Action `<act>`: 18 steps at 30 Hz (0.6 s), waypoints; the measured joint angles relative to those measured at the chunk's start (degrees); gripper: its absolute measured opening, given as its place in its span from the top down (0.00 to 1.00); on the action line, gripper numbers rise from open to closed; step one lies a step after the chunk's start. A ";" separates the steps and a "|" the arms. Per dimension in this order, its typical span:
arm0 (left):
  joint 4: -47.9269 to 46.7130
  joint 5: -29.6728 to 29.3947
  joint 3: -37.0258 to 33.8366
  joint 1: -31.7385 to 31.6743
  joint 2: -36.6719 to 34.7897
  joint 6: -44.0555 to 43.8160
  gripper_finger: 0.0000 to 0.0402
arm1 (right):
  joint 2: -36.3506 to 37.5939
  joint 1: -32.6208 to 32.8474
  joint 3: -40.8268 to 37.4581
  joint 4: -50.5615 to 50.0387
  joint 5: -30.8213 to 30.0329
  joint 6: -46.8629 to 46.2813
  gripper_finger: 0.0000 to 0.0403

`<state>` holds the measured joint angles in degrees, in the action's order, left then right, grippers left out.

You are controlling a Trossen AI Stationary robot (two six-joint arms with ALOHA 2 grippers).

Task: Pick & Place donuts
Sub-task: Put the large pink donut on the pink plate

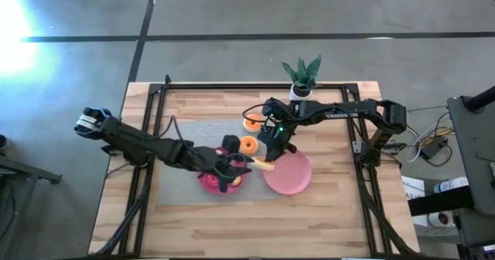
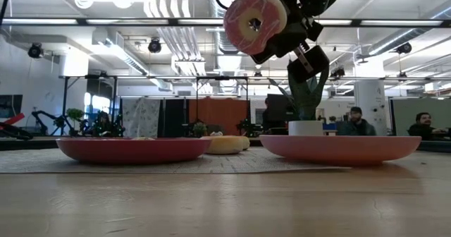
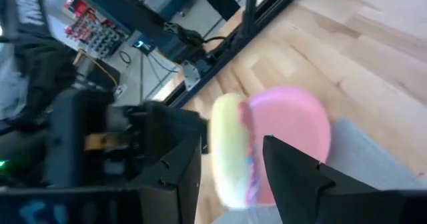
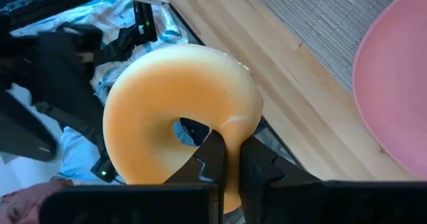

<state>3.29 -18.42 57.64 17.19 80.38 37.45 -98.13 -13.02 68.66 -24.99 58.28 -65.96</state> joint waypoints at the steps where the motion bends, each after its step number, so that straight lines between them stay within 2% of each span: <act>1: 0.23 0.19 0.49 0.04 0.97 -0.25 0.66 | 0.00 0.00 0.00 0.02 0.00 -0.08 0.97; 6: 0.16 -0.82 2.47 0.00 5.70 -2.07 0.66 | 0.00 0.02 -0.05 -0.15 -0.23 -0.34 0.97; 9: 0.41 -3.50 3.90 -0.03 6.90 -2.40 0.66 | -0.02 0.02 -0.13 -0.15 -0.96 -0.10 0.97; 12: 0.01 -6.69 4.53 -0.11 7.18 -1.79 0.66 | -0.02 0.02 -0.13 -0.07 -1.40 0.30 0.97; 18: -0.40 -7.16 4.97 -0.11 5.78 -2.95 0.66 | -0.02 0.13 -0.21 0.11 -1.46 0.60 0.97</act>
<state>2.89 -25.58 62.61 17.08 86.16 34.50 -98.15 -12.88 68.45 -24.88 56.82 -65.37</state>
